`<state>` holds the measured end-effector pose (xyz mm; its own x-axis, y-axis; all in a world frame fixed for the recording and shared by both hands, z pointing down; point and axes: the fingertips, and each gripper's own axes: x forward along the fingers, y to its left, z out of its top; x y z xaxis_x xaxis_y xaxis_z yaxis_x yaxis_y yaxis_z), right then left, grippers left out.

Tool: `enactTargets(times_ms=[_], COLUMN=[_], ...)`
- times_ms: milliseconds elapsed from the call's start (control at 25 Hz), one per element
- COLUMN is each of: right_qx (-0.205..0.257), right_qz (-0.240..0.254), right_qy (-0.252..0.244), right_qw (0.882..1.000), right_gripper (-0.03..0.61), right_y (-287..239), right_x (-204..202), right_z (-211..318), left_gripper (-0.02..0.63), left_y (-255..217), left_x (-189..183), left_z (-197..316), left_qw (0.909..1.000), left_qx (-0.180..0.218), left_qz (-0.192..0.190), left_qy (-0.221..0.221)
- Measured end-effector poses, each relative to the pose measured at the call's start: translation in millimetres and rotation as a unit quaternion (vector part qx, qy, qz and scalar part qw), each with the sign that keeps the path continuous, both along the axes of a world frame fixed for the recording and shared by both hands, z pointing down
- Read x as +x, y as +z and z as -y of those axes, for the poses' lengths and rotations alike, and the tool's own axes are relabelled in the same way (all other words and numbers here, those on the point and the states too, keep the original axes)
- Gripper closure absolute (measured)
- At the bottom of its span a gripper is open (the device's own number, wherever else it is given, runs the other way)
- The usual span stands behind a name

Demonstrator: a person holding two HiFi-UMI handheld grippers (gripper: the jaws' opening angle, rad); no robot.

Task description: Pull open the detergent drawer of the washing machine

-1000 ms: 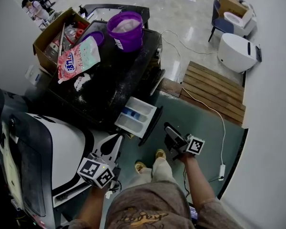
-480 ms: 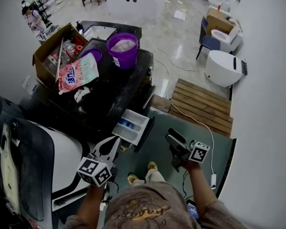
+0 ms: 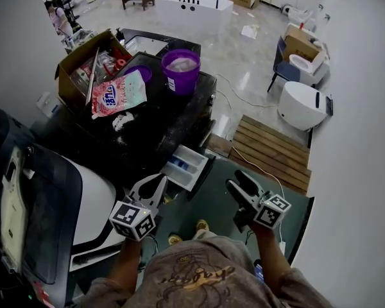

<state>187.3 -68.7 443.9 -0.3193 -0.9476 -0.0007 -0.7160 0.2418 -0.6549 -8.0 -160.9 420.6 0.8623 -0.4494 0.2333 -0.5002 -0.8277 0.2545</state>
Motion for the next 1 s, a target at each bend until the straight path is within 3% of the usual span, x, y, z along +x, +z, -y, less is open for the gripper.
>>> enactTargets(times_ms=[200, 400, 1000], right_qx=[0.021, 0.004, -0.020], right_qz=[-0.051, -0.156, -0.216], right_qy=[0.025, 0.016, 0.035], right_qw=[0.998, 0.988, 0.975], right_gripper=[0.395, 0.504, 0.574], right_y=[-20.4, 2.8, 30.6], right_x=[-16.4, -30.5, -38.9], right_z=[-1.8, -5.2, -5.2], left_gripper=[0.591, 0.591, 0.591], left_y=[1.6, 6.4, 26.1], left_x=[-10.8, -20.1, -36.9], left_z=[1.5, 1.8, -5.1], left_qw=[0.9995, 0.9989, 0.9974], left_qx=[-0.001, 0.010, 0.017], left_qz=[-0.010, -0.007, -0.021], left_qy=[-0.031, -0.044, -0.067])
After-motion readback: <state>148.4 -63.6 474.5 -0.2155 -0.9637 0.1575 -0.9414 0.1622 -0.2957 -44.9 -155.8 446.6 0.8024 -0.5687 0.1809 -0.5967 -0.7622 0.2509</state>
